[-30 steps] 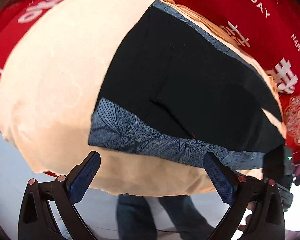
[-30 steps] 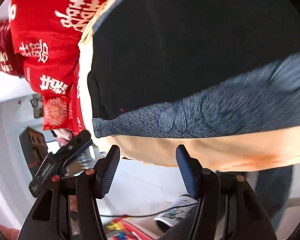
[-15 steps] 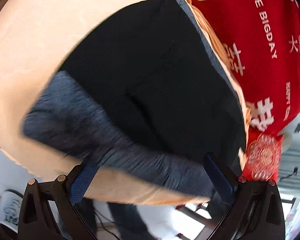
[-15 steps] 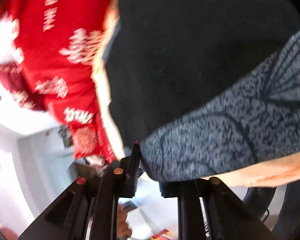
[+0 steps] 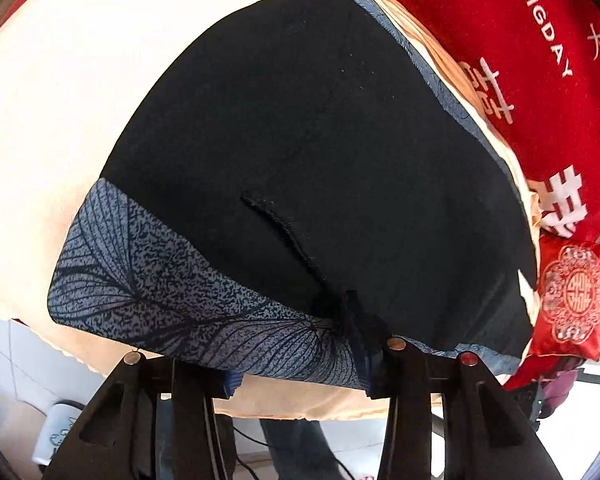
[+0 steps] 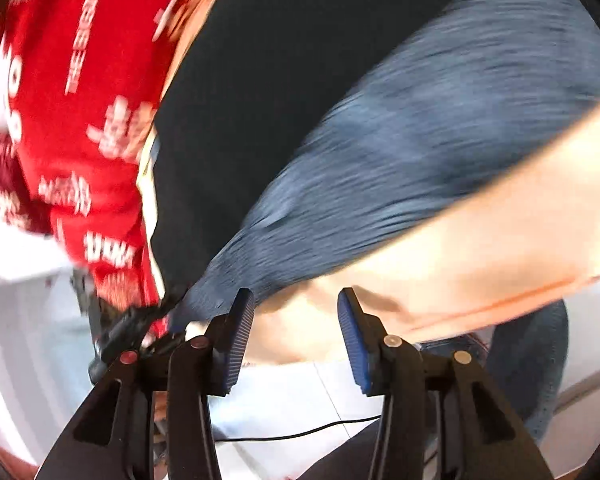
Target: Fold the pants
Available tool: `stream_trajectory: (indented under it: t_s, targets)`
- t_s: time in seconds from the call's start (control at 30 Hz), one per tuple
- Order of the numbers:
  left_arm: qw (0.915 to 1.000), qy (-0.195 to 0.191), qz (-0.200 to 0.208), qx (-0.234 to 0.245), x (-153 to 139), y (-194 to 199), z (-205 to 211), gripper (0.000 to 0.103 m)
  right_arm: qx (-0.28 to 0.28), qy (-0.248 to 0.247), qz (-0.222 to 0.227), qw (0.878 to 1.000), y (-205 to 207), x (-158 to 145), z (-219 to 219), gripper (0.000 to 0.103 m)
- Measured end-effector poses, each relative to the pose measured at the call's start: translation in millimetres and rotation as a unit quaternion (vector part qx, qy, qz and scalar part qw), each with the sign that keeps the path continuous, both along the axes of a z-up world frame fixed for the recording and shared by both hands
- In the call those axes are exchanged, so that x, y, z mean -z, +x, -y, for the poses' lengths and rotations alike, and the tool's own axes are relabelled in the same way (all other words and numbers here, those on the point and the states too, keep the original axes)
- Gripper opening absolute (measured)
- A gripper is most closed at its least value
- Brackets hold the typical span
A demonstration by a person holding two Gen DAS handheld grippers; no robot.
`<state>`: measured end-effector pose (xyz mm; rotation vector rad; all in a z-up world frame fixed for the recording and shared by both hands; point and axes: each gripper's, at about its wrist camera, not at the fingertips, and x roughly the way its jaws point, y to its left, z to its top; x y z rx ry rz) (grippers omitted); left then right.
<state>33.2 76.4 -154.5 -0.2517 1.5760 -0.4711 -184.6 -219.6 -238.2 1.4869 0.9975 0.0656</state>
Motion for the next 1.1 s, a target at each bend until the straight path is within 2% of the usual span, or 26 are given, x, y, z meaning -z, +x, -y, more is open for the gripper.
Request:
stream_trajectory:
  t_s: [0.17, 0.3, 0.33, 0.37, 0.43, 0.53, 0.63, 0.83, 0.97, 1.03, 1.1]
  targets:
    - [1.0, -0.003, 0.0, 0.007, 1.1, -1.3, 4.1, 0.055, 0.097, 0.043, 0.01, 0.994, -24.9, 15.6, 23.3, 0.048]
    - [0.9996, 0.015, 0.012, 0.023, -0.7, -3.9, 12.5, 0.055, 0.149, 0.082, 0.025, 0.985, -34.6, 23.1, 20.5, 0.048]
    - [0.9993, 0.021, 0.018, 0.027, -2.1, -4.4, 13.7, 0.051, 0.16, 0.098, 0.025, 0.982, -35.1, 25.8, 20.5, 0.048]
    - [0.9991, 0.027, 0.021, 0.026, -3.1, -4.6, 12.5, 0.038, 0.17, 0.114, 0.024, 0.978, -33.8, 29.1, 21.8, 0.036]
    - [0.9994, 0.031, 0.013, 0.01, -6.5, -1.0, 7.1, 0.022, 0.177, 0.125, 0.021, 0.976, -32.2, 29.8, 28.5, 0.003]
    - [0.9998, 0.013, 0.006, -0.017, -24.1, 4.8, -2.3, 0.02, 0.148, 0.11, 0.022, 0.983, -15.9, 8.2, 45.4, 0.003]
    - [0.9994, 0.009, 0.029, -0.017, -53.7, 10.8, 5.2, 0.02, 0.1, 0.071, 0.04, 0.992, -0.7, -29.8, 72.2, 0.003]
    - [0.9957, -0.023, 0.082, -0.035, -109.2, 52.1, 45.9, 0.02, 0.039, 0.032, 0.078, 0.996, 61.4, -92.1, 116.4, 0.003]
    - [0.9902, -0.023, 0.137, -0.019, -119.1, 101.5, 91.9, 0.02, 0.001, -0.001, 0.093, 0.996, 130.8, -119.2, 151.8, 0.003]
    - [0.9863, -0.004, 0.165, -0.011, -111.6, 133.5, 119.1, 0.02, -0.014, -0.022, 0.091, 0.996, 166.5, -124.7, 168.8, 0.003]
    - [0.9849, 0.02, 0.172, -0.008, -92.6, 162.2, 146.5, 0.02, -0.03, -0.04, 0.089, 0.995, 203.9, -119.0, 184.8, 0.003]
